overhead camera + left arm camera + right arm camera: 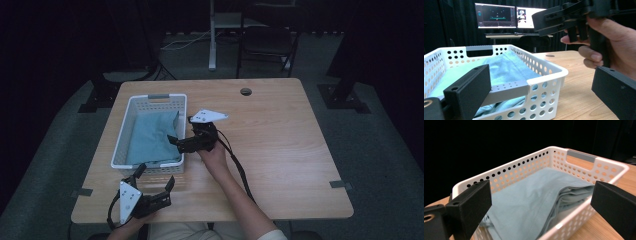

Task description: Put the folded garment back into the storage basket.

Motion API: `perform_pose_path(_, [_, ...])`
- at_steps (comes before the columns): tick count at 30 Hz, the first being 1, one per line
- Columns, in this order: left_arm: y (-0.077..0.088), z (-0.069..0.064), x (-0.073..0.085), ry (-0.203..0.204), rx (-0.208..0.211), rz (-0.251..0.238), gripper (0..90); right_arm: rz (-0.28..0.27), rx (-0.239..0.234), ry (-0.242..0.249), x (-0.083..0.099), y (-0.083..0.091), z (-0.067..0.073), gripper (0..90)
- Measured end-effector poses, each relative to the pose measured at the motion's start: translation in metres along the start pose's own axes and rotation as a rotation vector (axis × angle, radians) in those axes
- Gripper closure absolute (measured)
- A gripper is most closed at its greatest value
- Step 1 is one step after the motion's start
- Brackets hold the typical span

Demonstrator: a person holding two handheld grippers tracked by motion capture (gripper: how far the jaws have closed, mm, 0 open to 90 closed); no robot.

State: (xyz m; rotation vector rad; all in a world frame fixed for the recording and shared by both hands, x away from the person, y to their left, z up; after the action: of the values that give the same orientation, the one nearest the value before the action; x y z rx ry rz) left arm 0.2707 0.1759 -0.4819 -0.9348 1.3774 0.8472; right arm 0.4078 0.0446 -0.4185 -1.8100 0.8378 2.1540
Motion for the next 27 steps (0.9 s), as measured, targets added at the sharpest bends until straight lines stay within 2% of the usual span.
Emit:
perform_pose_path(3, [0.000,0.000,0.000,-0.003,0.003,0.000,3.6,0.008,0.020,0.016,0.002,0.007,-0.001,3.5])
perform_pose_path(11, [0.000,-0.001,0.000,-0.005,0.002,0.002,3.6,0.003,0.063,0.002,0.007,0.029,-0.011,3.5])
perform_pose_path(27, [0.000,0.000,0.000,0.000,0.003,0.002,3.6,0.010,0.105,0.001,0.022,0.070,-0.023,3.5])
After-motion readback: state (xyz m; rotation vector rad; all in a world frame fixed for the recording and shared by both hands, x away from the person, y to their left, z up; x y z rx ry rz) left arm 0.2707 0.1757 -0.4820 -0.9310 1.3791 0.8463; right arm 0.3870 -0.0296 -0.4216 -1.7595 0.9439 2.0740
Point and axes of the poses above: each handheld gripper's, and its own axes: y roughly backward along the jaws, x roughly out of its underside, z roughly to its left, the point moved 6 cm from there along -y, roughly forward along the jaws, and after that the axes turned 2 degrees about y, right-handed, at the moved point
